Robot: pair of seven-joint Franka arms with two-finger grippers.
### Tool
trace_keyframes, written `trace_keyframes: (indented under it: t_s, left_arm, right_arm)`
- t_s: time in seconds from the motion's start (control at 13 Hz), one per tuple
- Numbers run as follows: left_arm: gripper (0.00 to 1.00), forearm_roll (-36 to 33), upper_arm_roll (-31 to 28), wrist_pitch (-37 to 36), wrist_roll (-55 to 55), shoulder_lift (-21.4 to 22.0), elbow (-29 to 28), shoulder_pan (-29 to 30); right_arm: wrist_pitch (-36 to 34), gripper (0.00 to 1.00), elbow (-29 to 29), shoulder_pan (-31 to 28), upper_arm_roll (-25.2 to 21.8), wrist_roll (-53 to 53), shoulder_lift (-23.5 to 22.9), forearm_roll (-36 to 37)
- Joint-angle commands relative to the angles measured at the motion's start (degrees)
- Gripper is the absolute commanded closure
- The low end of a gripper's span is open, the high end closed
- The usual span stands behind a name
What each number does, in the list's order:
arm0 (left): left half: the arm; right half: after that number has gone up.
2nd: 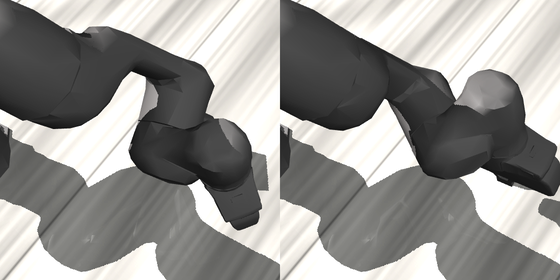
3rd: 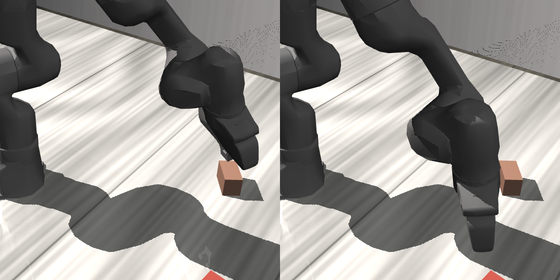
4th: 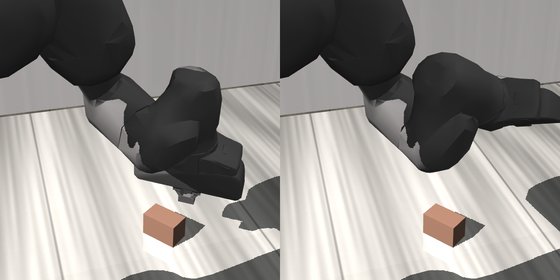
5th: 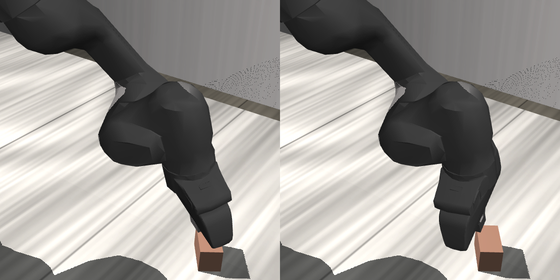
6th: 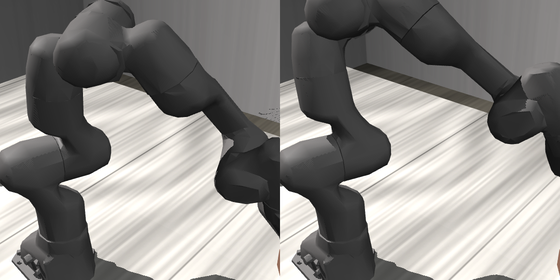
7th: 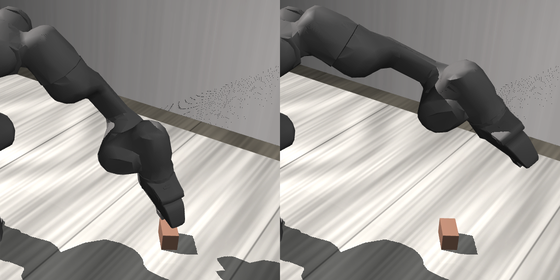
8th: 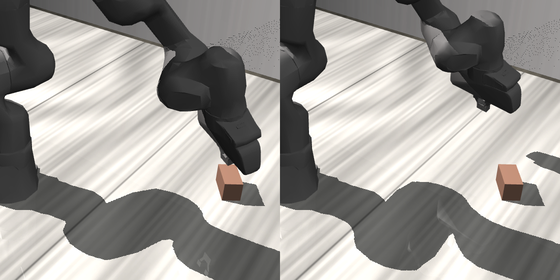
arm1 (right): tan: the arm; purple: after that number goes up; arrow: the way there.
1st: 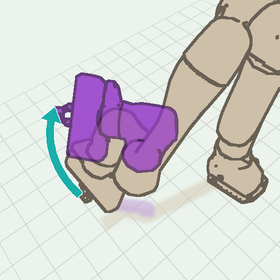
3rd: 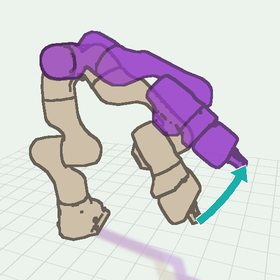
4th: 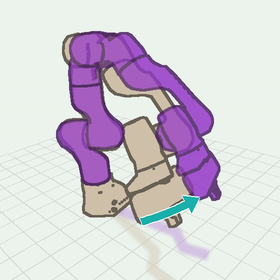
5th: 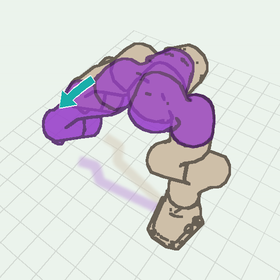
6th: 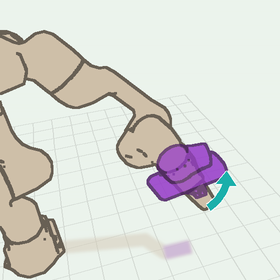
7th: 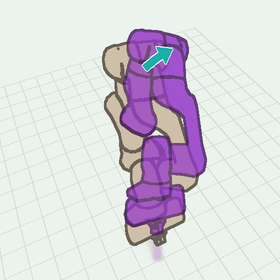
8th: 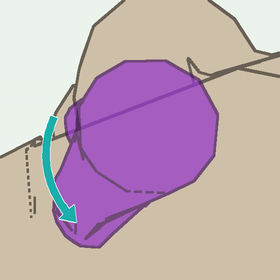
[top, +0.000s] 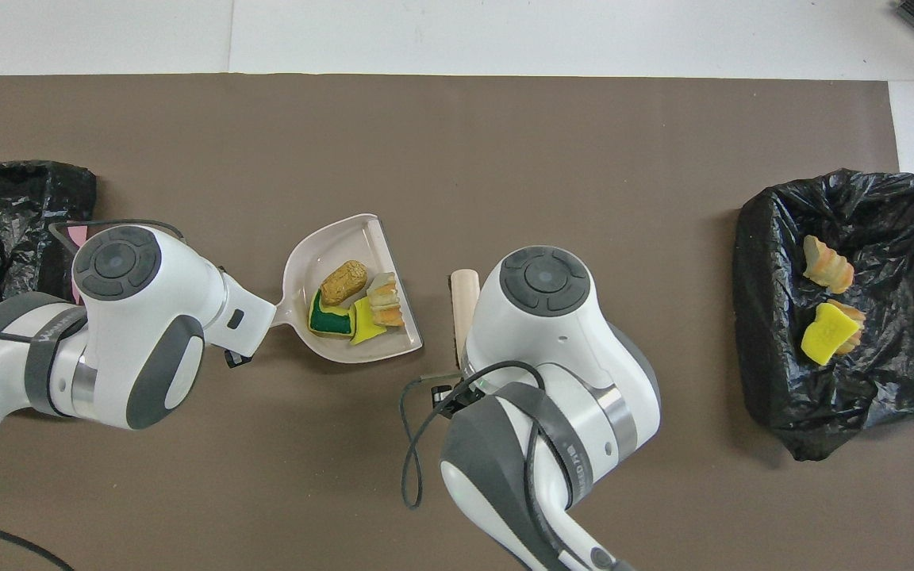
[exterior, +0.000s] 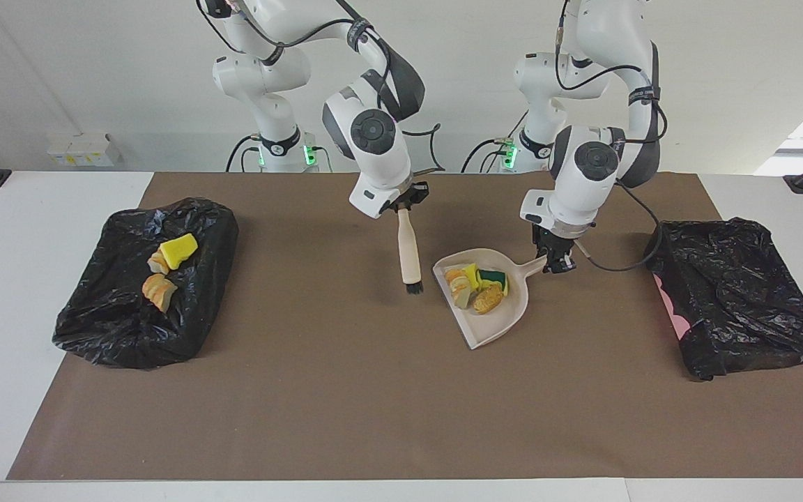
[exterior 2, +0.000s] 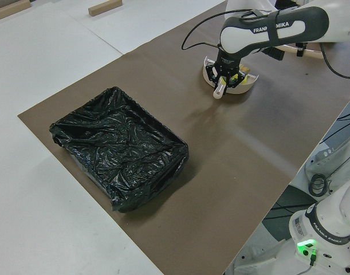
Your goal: Sweep and dump trash in bin
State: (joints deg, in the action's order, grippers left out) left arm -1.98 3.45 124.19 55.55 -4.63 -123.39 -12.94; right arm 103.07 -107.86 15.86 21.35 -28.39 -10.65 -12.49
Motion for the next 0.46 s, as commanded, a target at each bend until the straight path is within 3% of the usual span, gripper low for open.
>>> trace_keyframes:
  t_s: [0.0, 0.39]
  left_arm:
    - [1.00, -1.2, 0.3, 0.5, 1.6, 0.7, 0.1, 2.7]
    - [1.00, -1.2, 0.3, 0.6, 10.4, 1.6, 1.1, 10.0]
  right_arm:
    - [2.2, 1.00, -4.8, 4.9, 0.5, -6.6, 2.0, 2.7]
    - [10.3, 1.00, -10.6, 15.2, 0.6, -18.5, 2.7, 2.6]
